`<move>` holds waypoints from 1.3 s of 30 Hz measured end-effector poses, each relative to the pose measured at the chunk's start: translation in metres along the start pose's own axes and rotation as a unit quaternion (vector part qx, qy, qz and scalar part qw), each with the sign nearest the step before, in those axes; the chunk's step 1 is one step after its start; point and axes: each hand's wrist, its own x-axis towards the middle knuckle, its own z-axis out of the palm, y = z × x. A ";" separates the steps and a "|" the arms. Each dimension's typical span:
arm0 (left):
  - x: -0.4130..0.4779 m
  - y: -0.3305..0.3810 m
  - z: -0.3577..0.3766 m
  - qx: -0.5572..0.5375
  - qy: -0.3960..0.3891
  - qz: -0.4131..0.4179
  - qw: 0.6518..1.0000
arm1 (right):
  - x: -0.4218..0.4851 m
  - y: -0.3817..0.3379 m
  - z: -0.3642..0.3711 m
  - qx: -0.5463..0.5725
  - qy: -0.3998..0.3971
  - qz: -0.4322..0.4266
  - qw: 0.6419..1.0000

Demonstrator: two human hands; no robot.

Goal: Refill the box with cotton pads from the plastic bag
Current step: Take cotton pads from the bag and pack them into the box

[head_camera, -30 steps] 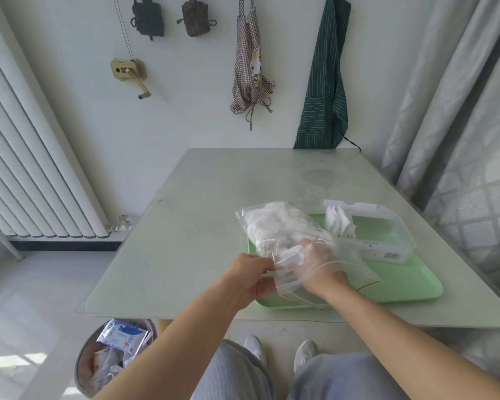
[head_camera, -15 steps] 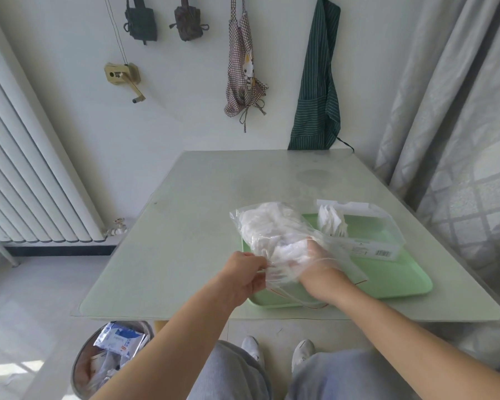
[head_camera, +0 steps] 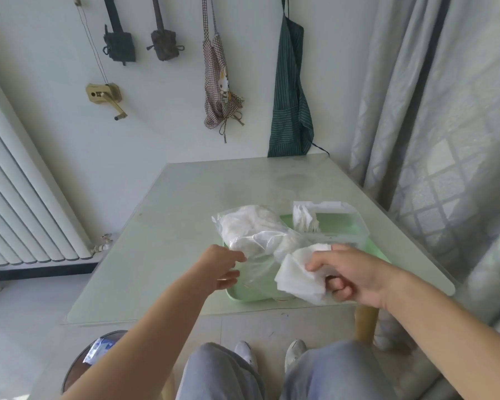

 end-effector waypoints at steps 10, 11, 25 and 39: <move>-0.061 0.050 0.027 -0.068 -0.198 0.210 0.955 | 0.027 -0.031 -0.001 0.084 0.044 -0.134 0.986; -0.059 0.049 0.032 -0.079 -0.199 0.212 0.954 | 0.029 -0.032 -0.001 0.091 0.053 -0.134 0.985; -0.015 0.066 0.053 -0.179 -0.064 0.181 0.965 | 0.056 -0.041 -0.028 0.109 0.140 -0.238 0.955; -0.011 0.083 0.089 -0.212 -0.175 0.160 0.948 | 0.071 -0.045 -0.045 0.026 0.225 -0.184 0.957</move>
